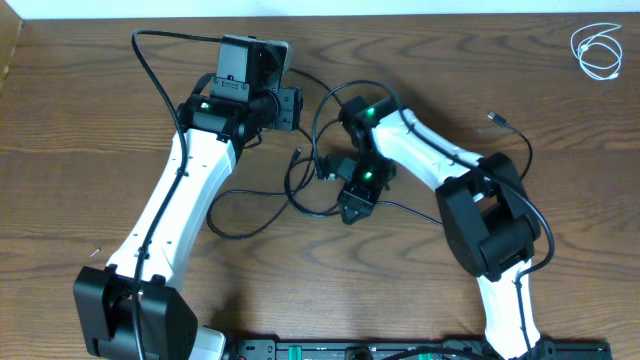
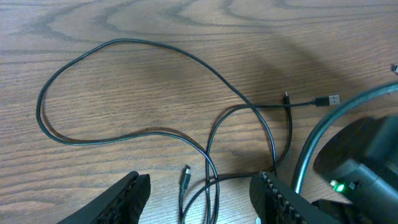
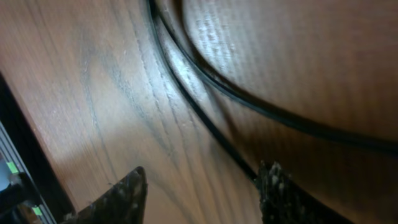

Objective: Untangle cables

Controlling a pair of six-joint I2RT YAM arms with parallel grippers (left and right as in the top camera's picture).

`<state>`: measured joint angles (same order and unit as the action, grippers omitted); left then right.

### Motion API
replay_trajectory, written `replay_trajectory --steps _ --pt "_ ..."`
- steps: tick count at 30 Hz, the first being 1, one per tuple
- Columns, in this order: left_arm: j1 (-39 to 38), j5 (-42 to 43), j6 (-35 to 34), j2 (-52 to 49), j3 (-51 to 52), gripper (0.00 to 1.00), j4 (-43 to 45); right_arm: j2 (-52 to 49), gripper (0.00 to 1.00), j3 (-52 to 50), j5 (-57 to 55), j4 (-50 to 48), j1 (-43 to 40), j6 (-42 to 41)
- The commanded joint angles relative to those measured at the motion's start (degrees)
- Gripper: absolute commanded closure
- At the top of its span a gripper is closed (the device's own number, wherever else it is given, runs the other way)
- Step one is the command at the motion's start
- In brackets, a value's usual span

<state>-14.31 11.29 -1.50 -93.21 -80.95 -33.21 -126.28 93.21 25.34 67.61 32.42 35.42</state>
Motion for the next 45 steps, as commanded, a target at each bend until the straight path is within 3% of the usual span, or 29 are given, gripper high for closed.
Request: replay_trajectory --steps 1,15,21,28,30,32,38,45 --pt "0.26 0.11 -0.09 0.85 0.04 0.42 -0.35 0.52 0.41 -1.16 -1.14 -0.83 0.11 0.68" --pt "0.26 0.11 -0.09 0.83 0.04 0.42 -0.46 -1.68 0.35 -1.79 3.32 3.96 0.98 4.94" --pt "0.26 0.11 -0.09 0.83 0.04 0.42 -0.87 -4.2 0.48 -4.22 0.26 3.5 2.67 -2.23" --pt "0.26 0.09 -0.09 0.85 0.04 0.42 -1.09 -6.12 0.87 -4.96 -5.05 2.43 2.73 -8.9" --pt "0.26 0.09 -0.07 0.85 0.04 0.42 -1.09 -6.12 0.99 -4.94 -8.66 1.01 2.71 -14.08" --pt "0.26 0.09 -0.07 0.83 0.04 0.42 -1.05 -6.12 0.99 -4.92 -12.85 -0.42 2.32 -21.81" --pt "0.26 0.09 -0.09 0.85 0.04 0.42 -1.03 -2.58 0.99 -2.25 -12.79 -0.35 -1.84 -29.0" --pt "0.26 0.09 -0.09 0.85 0.04 0.42 -1.05 9.31 0.99 2.64 4.48 1.64 -10.45 -22.32"
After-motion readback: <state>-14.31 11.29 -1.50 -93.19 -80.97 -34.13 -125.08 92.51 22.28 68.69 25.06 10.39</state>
